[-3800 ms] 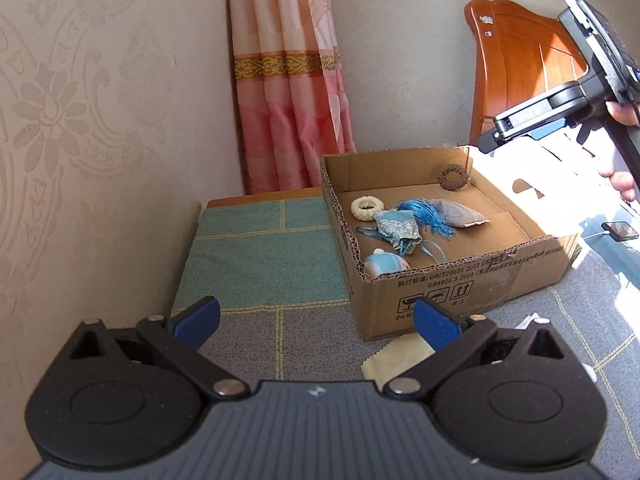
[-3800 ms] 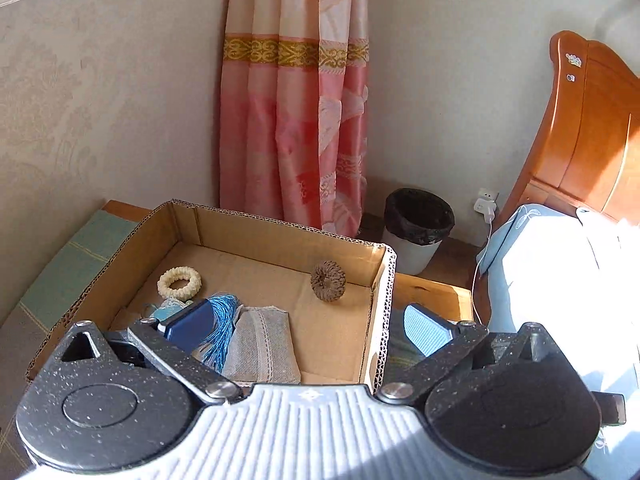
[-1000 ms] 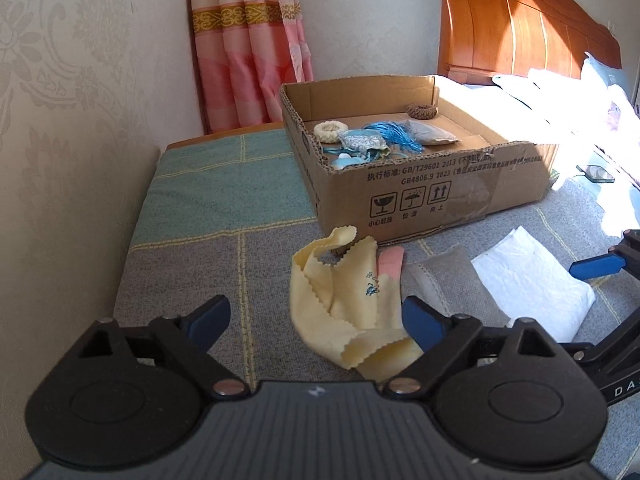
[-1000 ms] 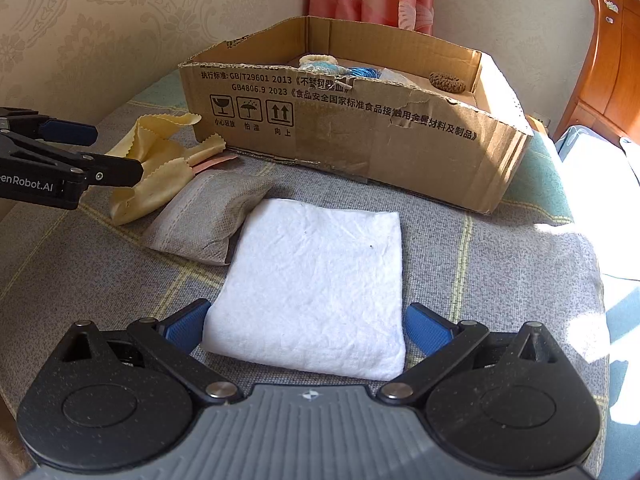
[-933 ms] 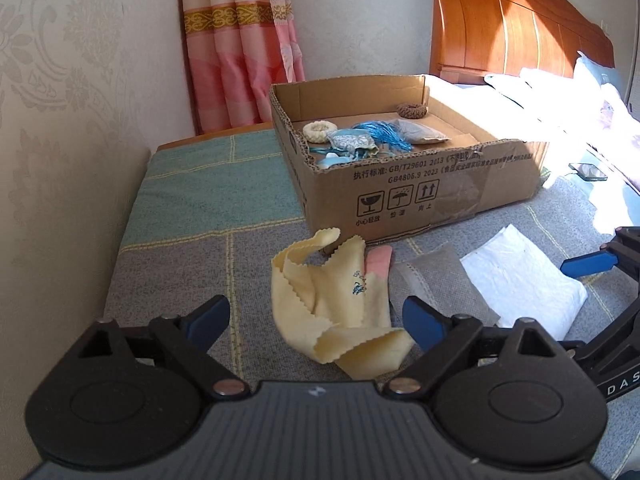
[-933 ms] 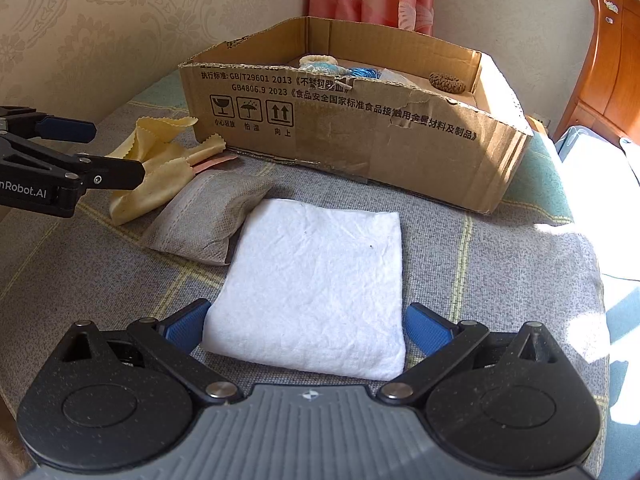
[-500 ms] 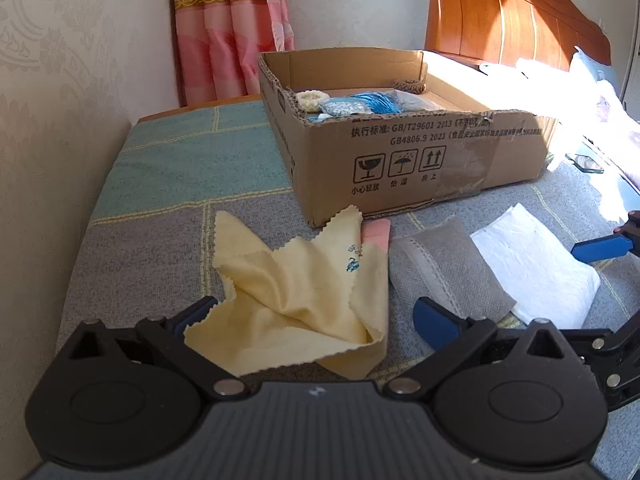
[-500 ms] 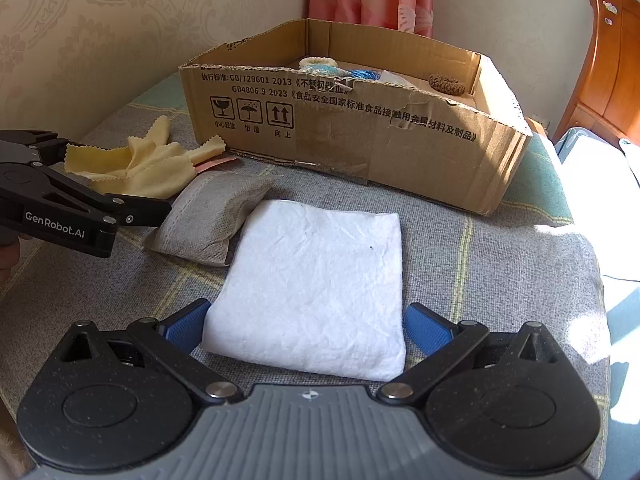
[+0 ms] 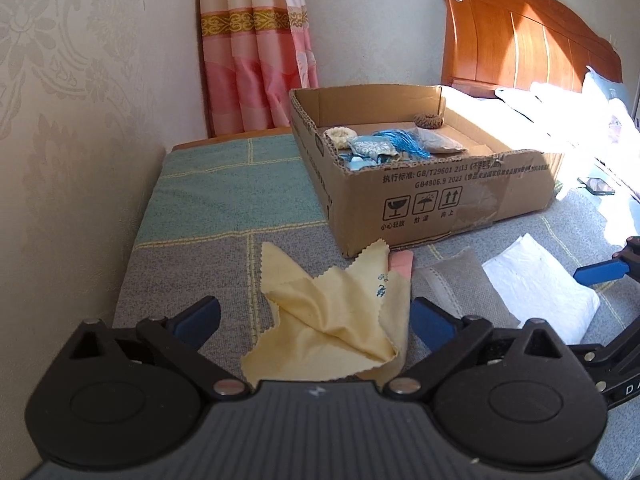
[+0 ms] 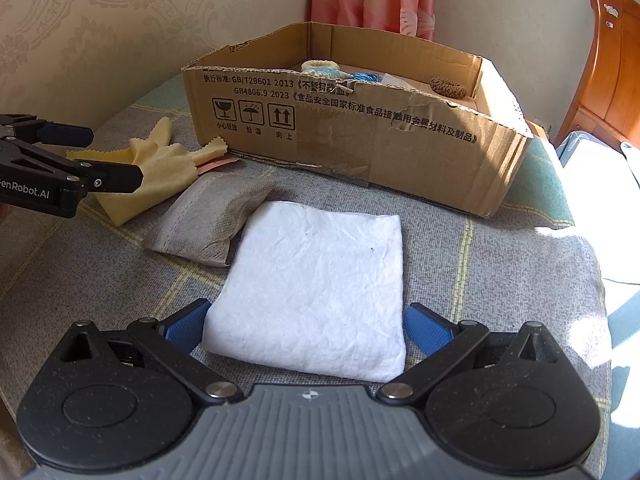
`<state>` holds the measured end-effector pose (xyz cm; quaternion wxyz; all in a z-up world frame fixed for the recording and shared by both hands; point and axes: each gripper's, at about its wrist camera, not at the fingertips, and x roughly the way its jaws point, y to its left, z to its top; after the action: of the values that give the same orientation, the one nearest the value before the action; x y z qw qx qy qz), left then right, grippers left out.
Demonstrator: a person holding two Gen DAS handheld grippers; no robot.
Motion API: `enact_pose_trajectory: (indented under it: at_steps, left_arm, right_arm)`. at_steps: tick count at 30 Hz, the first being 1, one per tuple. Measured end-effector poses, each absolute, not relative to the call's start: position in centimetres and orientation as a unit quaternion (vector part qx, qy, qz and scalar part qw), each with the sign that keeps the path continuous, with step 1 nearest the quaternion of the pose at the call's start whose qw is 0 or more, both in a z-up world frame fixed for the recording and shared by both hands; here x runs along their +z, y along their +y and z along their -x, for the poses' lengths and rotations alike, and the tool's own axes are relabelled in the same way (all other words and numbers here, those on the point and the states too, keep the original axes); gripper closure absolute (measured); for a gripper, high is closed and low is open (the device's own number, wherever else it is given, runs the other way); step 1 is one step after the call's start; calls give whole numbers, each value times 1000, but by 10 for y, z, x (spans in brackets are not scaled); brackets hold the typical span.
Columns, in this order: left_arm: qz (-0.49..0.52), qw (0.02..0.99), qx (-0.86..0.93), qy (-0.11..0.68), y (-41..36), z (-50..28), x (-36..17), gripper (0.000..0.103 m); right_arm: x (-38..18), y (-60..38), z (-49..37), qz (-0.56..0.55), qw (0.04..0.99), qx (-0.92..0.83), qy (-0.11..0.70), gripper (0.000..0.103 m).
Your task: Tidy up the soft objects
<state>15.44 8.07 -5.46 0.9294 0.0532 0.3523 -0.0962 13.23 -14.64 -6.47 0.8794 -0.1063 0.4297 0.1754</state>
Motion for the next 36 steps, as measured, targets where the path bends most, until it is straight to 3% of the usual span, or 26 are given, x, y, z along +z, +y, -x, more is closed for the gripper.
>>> enact_pose_trajectory:
  at_steps: [2, 5, 10, 13, 18, 19, 36]
  left_arm:
    - [-50, 933, -96, 342, 83, -155, -49, 8]
    - [-53, 933, -96, 343, 80, -162, -51, 29]
    - [-2, 926, -82, 368, 90, -171, -63, 29]
    - [-4, 921, -79, 381, 88, -173, -72, 39]
    - [-13, 925, -84, 370, 75, -170, -72, 92]
    - [-16, 926, -83, 369, 74, -169, -72, 94]
    - [3, 947, -124, 295, 79, -139, 2, 98]
  right_arm:
    - [-64, -147, -132, 106, 880, 176, 429, 0]
    - [-64, -147, -131, 106, 881, 176, 427, 0]
    - [-64, -146, -131, 106, 881, 177, 426, 0]
    - [-64, -147, -131, 106, 882, 177, 425, 0]
    - [-64, -147, -131, 106, 882, 178, 423, 0]
    - [-65, -147, -130, 107, 882, 179, 423, 0]
    - [-65, -148, -128, 108, 884, 184, 416, 0]
